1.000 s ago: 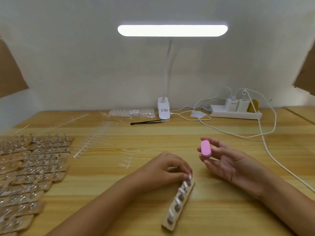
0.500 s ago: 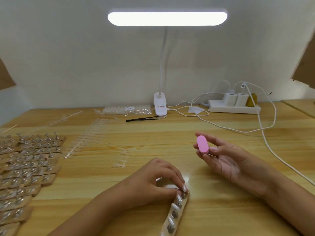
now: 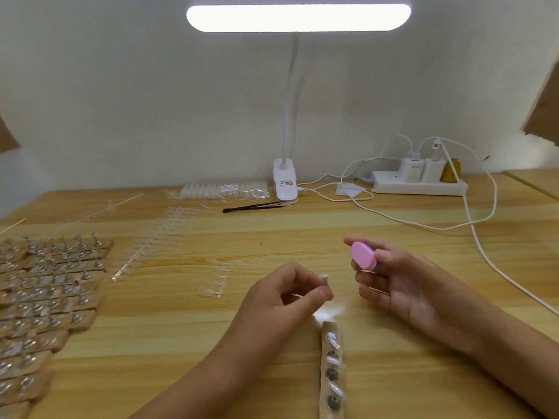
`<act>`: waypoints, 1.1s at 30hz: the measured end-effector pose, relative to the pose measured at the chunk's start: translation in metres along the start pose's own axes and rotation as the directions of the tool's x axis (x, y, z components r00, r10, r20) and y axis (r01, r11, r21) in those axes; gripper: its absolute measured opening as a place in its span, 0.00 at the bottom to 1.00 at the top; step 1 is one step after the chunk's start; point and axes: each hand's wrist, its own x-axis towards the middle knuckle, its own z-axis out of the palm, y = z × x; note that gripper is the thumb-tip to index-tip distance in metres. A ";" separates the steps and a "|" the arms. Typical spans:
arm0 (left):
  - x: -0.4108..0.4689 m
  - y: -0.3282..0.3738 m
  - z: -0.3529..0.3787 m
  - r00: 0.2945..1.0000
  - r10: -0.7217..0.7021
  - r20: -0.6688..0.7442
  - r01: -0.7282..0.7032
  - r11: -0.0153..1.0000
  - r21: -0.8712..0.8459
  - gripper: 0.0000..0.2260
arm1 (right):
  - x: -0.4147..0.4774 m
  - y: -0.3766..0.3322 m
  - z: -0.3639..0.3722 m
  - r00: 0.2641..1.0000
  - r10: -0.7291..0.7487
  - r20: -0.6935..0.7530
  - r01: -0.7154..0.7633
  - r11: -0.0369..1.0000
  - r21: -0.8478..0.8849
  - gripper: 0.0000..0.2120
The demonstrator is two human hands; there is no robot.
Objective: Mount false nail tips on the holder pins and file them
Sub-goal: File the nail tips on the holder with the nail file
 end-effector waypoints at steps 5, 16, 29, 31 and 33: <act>-0.003 0.001 0.005 0.999 0.045 0.026 -0.042 0.994 -0.103 0.07 | -0.011 0.012 0.018 0.981 -0.194 -0.020 0.154 0.833 -0.531 0.20; -0.004 0.004 0.002 0.996 0.058 0.061 -0.049 0.989 -0.141 0.06 | -0.014 0.017 0.024 0.961 -0.274 0.030 0.245 0.799 -0.549 0.15; -0.006 0.003 0.002 0.998 0.057 0.039 -0.053 0.995 -0.087 0.08 | -0.015 0.019 0.023 0.967 -0.249 0.058 0.240 0.807 -0.540 0.17; -0.006 0.003 0.002 0.997 0.059 0.050 -0.055 0.995 -0.082 0.07 | -0.013 0.019 0.022 0.962 -0.270 0.026 0.241 0.806 -0.541 0.14; -0.006 0.003 0.003 0.997 0.060 0.057 -0.056 0.995 -0.078 0.07 | -0.013 0.018 0.021 0.963 -0.268 0.010 0.232 0.814 -0.532 0.13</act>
